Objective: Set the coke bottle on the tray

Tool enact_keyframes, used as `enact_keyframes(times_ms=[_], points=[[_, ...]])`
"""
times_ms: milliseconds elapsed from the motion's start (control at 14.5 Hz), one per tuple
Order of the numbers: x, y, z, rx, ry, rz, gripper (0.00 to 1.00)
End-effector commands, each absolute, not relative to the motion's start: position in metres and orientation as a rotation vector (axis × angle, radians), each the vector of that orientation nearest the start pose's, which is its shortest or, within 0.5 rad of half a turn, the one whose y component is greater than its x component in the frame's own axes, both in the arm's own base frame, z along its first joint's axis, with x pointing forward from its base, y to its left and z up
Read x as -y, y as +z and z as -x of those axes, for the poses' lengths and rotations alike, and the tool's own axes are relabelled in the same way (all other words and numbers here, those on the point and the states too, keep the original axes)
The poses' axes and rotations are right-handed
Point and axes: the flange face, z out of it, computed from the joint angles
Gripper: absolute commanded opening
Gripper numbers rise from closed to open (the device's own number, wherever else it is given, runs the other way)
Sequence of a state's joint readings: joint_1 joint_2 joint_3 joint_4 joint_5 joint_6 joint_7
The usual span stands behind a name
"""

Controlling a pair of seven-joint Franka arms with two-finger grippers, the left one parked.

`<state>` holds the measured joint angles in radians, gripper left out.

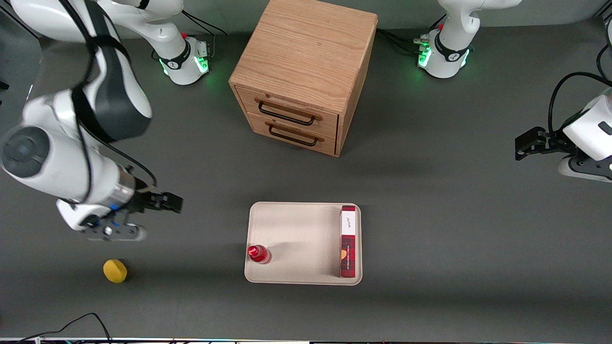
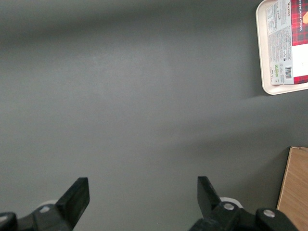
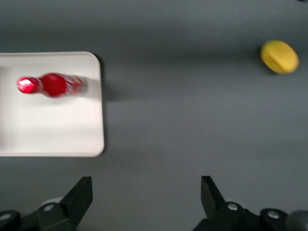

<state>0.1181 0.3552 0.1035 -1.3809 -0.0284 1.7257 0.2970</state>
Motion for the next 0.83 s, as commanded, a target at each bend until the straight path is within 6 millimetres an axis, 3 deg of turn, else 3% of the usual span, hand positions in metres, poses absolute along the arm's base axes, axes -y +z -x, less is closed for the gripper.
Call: enact_keyframes(times_ms=[0,276,345,759], points=[[-0.095,0.537,-0.591,-0.106,0.039,3.135,1.00],[-0.064,0.567,-0.551,-0.159,0.016,3.145,1.00],[-0.056,0.574,-0.547,-0.180,0.003,3.144,1.00],[-0.048,0.582,-0.545,-0.195,-0.004,3.143,1.00]])
